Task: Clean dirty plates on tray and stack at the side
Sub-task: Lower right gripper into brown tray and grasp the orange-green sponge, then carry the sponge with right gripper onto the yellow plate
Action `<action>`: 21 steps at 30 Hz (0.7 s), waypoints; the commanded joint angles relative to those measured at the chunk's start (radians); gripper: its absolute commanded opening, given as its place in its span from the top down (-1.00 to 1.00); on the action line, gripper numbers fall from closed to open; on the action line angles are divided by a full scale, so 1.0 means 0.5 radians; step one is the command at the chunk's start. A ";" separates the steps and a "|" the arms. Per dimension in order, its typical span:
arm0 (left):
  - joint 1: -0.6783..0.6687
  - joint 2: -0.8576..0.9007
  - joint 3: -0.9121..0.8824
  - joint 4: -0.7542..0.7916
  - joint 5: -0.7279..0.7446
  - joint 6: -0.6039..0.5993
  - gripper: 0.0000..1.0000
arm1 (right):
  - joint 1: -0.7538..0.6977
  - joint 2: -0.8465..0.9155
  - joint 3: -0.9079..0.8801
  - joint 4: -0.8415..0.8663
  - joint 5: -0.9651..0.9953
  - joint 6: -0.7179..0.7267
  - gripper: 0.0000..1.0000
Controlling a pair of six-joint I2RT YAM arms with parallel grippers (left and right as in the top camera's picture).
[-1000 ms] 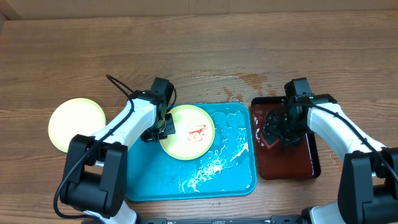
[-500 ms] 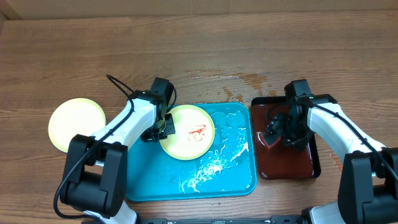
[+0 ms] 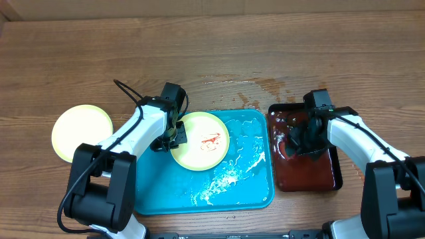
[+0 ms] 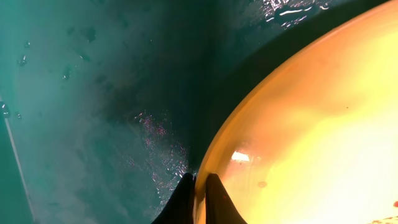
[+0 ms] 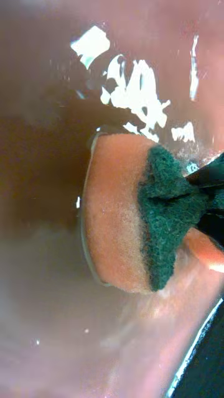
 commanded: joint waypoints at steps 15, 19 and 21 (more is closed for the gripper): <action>-0.014 0.082 -0.017 -0.006 0.024 0.048 0.91 | -0.008 -0.012 0.289 -0.022 0.116 -1.566 0.92; -0.013 0.082 -0.017 -0.005 0.041 0.047 0.92 | -0.008 -0.012 0.452 -0.173 -0.153 -1.691 0.92; -0.013 0.082 -0.017 -0.005 0.040 0.047 0.92 | -0.008 -0.012 0.512 -0.308 -0.176 -1.540 0.92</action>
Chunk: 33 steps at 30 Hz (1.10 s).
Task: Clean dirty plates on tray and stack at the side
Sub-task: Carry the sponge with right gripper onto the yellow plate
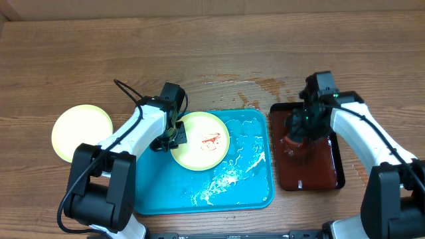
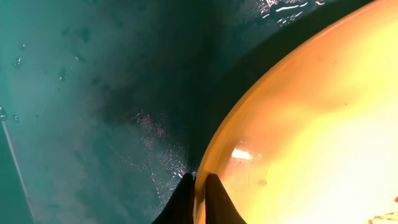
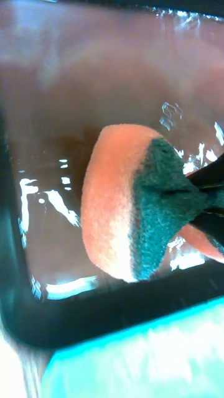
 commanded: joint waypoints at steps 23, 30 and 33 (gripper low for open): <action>-0.018 0.082 -0.017 0.011 0.074 0.076 0.91 | -0.008 0.282 -0.121 -0.052 -0.101 0.283 0.92; -0.111 0.081 -0.012 0.011 0.069 0.076 0.92 | -0.008 0.196 -0.005 -0.125 -0.098 0.269 0.92; -0.163 0.081 -0.011 0.005 0.057 0.037 0.91 | -0.008 0.140 0.095 -0.217 -0.098 0.270 0.92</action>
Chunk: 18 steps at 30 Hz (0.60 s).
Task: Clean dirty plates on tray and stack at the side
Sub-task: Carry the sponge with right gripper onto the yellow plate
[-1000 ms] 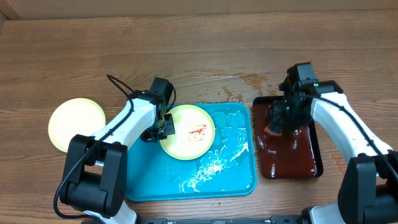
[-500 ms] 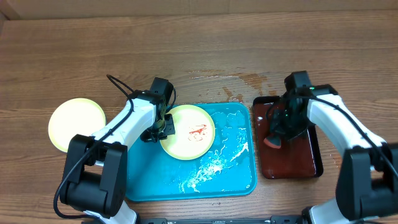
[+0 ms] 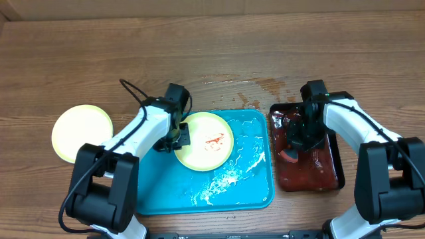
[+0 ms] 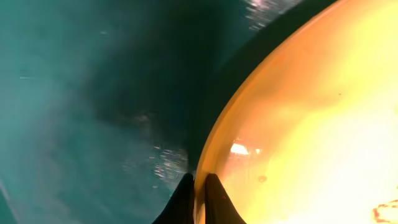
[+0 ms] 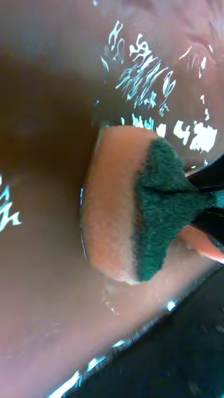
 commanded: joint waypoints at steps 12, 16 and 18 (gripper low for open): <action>-0.154 0.081 -0.012 -0.060 0.039 -0.057 0.92 | -0.001 -0.188 0.479 -0.488 0.329 0.004 0.92; -0.230 0.081 -0.012 -0.042 0.061 -0.050 0.91 | -0.001 -0.195 0.483 -0.488 0.277 -0.037 0.92; -0.290 0.081 -0.012 -0.017 0.063 -0.022 0.92 | -0.001 -0.195 0.483 -0.480 0.137 -0.205 0.92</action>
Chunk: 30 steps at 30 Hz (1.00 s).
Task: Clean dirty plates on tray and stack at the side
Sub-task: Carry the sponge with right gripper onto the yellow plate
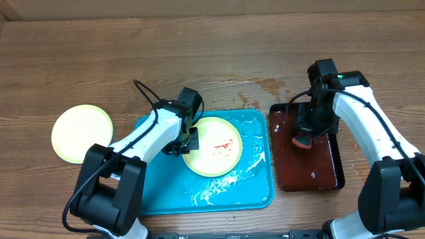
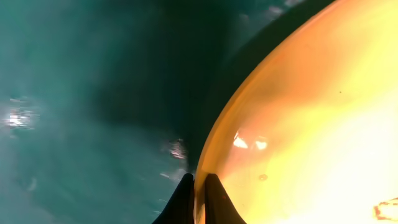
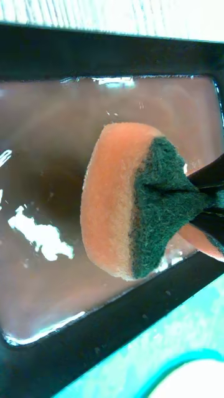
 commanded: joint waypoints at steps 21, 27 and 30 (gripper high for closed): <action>-0.267 0.081 -0.017 0.227 0.024 -0.124 0.92 | 0.752 -0.272 0.025 0.218 -0.548 0.278 0.92; -0.266 0.081 -0.017 0.217 0.021 -0.125 0.92 | 1.031 -0.249 -0.006 0.422 -0.262 0.748 0.92; -0.266 0.081 -0.017 0.204 0.015 -0.125 0.92 | 1.056 -0.162 -0.031 0.462 -0.174 0.932 0.92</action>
